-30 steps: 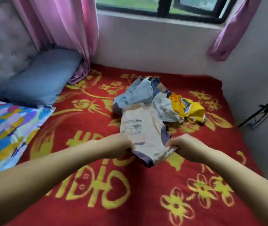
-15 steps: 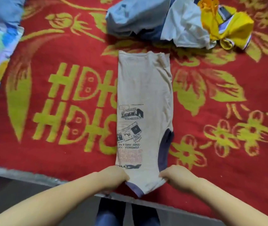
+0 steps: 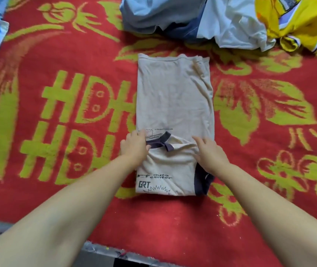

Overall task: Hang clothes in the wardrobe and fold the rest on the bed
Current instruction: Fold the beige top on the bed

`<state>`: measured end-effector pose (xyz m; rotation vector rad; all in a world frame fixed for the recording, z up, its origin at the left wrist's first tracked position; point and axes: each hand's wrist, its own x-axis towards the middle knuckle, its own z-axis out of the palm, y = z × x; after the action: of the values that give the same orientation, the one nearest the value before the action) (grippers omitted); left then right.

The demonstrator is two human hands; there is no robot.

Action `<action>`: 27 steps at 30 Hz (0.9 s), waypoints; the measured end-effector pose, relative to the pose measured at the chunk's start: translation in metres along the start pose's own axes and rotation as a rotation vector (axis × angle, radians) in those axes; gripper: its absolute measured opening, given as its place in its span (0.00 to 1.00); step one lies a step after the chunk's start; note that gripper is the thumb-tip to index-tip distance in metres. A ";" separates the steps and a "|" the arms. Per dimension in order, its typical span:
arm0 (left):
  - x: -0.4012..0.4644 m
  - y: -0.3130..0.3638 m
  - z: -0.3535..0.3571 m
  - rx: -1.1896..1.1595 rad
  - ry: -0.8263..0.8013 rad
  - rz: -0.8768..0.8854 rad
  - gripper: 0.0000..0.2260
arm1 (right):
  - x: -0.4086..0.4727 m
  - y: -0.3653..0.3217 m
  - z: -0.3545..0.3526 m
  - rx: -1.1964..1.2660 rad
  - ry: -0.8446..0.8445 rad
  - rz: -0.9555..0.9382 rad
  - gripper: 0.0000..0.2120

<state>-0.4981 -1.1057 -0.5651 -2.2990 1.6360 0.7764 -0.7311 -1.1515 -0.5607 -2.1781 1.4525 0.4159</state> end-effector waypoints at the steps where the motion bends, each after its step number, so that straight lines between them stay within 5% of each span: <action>1: -0.008 0.003 0.013 0.086 0.108 0.049 0.24 | -0.004 -0.005 0.006 -0.034 0.117 -0.024 0.26; 4: -0.053 0.005 0.054 0.190 0.255 0.555 0.35 | -0.040 -0.020 0.035 -0.113 0.208 -0.267 0.35; 6: -0.082 -0.007 0.079 0.281 0.104 0.743 0.40 | -0.073 -0.023 0.059 -0.270 0.029 -0.374 0.44; 10: -0.082 -0.037 0.102 0.392 -0.152 0.578 0.46 | -0.084 -0.003 0.074 -0.396 -0.244 -0.250 0.53; 14: -0.068 -0.026 0.092 0.429 -0.066 0.504 0.31 | -0.058 -0.004 0.064 -0.397 -0.199 -0.171 0.39; 17: -0.065 -0.019 0.083 0.404 -0.070 0.499 0.32 | -0.049 0.001 0.066 -0.351 -0.246 -0.128 0.33; 22: -0.088 -0.017 0.057 0.419 -0.459 0.524 0.37 | -0.065 -0.004 0.035 -0.140 -0.606 -0.172 0.33; 27: -0.125 -0.016 0.028 0.076 -1.038 0.507 0.32 | -0.104 -0.015 0.010 -0.057 -0.985 -0.216 0.28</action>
<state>-0.5215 -0.9856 -0.5239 -1.0146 1.5957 1.5961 -0.7572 -1.0605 -0.5134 -1.6937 0.6504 1.2291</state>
